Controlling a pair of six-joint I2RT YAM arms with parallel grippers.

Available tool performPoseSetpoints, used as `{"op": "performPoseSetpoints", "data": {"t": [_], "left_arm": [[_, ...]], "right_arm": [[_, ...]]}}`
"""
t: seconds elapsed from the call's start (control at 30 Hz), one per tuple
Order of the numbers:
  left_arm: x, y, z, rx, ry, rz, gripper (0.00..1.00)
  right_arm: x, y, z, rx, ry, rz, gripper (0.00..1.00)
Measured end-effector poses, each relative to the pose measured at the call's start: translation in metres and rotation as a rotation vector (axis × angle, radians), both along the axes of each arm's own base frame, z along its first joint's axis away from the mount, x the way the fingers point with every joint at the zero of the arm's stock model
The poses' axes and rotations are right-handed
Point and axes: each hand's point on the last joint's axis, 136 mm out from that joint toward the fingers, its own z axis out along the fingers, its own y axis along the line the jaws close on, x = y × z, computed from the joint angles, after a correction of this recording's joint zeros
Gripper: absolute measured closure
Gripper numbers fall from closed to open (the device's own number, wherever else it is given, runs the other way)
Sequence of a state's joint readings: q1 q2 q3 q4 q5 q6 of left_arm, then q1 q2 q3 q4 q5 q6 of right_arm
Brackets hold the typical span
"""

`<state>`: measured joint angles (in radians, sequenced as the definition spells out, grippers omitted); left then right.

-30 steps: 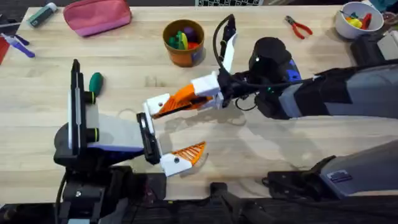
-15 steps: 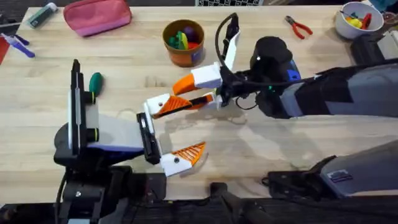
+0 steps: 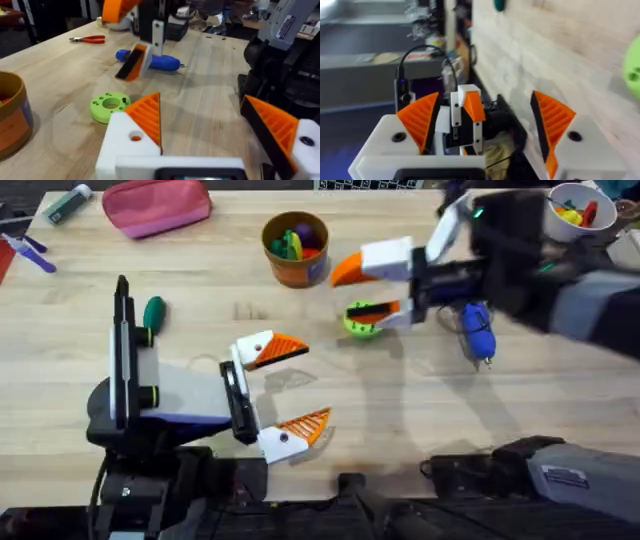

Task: Pick up the gripper from the table and insert it into the empty holder that is missing its gripper. Then pick up a screw, insert it into the mounting hole, and use the screwdriver to tighten it. Finally, clean up the table by picking up the vegetable and placing it into the bucket.

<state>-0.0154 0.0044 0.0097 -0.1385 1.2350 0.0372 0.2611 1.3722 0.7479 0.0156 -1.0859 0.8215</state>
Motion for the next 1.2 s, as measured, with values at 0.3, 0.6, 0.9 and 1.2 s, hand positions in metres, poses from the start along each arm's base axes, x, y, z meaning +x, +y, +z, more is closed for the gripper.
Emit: {"op": "performPoseSetpoints", "data": {"t": [0.3, 0.6, 0.9, 1.2], "left_arm": [[0.000, 0.000, 0.000, 0.000, 0.000, 0.000, 0.015], [0.000, 0.000, 0.000, 0.000, 0.000, 0.000, 0.014], [0.000, 0.000, 0.000, 0.000, 0.000, -0.001, 0.016], [0.000, 0.000, 0.000, 0.000, 0.000, -0.001, 0.016]], "right_arm": [[0.010, -0.045, 0.032, -0.407, -0.133, -0.041, 0.009], [0.013, -0.082, 0.035, -0.896, -0.287, -0.004, 0.025], [0.021, -0.072, -0.022, -1.178, -0.240, 0.191, 0.073], [0.025, -0.062, -0.053, -1.228, -0.201, 0.262, 0.162]]}}
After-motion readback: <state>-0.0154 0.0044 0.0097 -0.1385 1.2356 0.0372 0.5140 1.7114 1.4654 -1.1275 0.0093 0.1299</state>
